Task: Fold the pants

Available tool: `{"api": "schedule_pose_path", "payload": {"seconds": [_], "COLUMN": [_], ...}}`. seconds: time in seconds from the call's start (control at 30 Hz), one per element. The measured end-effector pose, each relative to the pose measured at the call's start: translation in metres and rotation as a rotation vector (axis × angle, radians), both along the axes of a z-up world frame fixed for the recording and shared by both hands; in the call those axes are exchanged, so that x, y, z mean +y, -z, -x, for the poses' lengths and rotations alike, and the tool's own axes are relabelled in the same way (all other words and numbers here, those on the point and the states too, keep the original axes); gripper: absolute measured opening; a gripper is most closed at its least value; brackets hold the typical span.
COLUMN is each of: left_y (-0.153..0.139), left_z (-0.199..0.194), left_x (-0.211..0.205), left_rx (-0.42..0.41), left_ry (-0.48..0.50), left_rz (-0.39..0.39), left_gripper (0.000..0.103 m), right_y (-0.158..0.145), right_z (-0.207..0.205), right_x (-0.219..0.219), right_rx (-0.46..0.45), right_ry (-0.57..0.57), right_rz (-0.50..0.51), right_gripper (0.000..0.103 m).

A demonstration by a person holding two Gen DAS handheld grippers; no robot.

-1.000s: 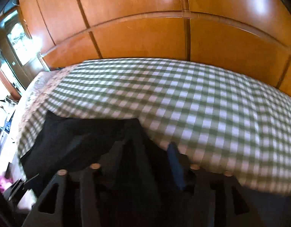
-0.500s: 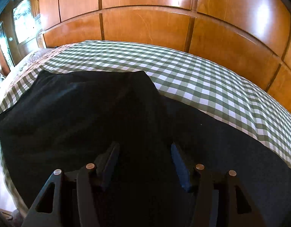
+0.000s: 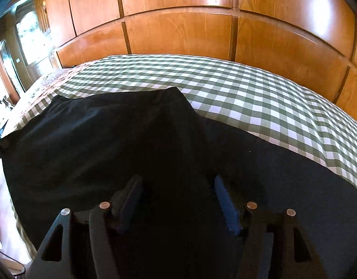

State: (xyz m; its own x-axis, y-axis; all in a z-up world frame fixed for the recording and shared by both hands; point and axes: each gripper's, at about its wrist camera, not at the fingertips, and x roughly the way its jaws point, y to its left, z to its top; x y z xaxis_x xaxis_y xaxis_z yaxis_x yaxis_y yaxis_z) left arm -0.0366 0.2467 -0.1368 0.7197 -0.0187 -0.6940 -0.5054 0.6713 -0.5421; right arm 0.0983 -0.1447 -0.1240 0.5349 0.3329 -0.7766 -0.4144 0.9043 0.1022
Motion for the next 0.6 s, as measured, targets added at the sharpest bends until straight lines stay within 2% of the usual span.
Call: {"api": "schedule_pose_path", "payload": {"seconds": [0.07,0.17,0.2,0.23,0.3,0.37,0.47,0.6], "left_y": [0.022,0.026,0.024,0.019,0.002,-0.018,-0.040,-0.032], "left_z": [-0.008,-0.003,-0.002,0.001,0.005,0.011,0.006,-0.014], "left_x": [0.003,0.007,0.007,0.006,0.001,-0.008,-0.035,-0.070], "left_rx": [0.092,0.074,0.081,0.099,0.129,0.094,0.033,0.037], "left_ry": [-0.010,-0.022,-0.028,-0.041,-0.074,-0.077,0.017,0.186], "left_rz": [0.001,0.020,0.010,-0.019,-0.125,-0.226,-0.328,-0.376], "left_gripper": [0.015,0.019,0.026,0.033,0.031,0.031,0.031,0.031], "right_y": [0.000,-0.001,-0.001,-0.001,-0.001,-0.001,0.000,0.000], "right_z": [-0.001,0.000,0.000,0.000,-0.001,-0.002,-0.002,-0.001], "right_x": [0.000,0.000,0.000,0.000,0.000,0.001,0.004,0.006], "right_rx": [0.005,0.004,0.004,0.003,0.006,0.013,0.015,0.007], "right_ry": [-0.001,-0.003,-0.002,0.000,-0.008,-0.023,-0.040,-0.043], "right_rz": [-0.006,-0.009,-0.011,-0.013,-0.032,-0.040,-0.040,-0.040], "right_gripper": [0.069,0.069,0.069,0.070,0.074,0.080,0.084,0.084]}}
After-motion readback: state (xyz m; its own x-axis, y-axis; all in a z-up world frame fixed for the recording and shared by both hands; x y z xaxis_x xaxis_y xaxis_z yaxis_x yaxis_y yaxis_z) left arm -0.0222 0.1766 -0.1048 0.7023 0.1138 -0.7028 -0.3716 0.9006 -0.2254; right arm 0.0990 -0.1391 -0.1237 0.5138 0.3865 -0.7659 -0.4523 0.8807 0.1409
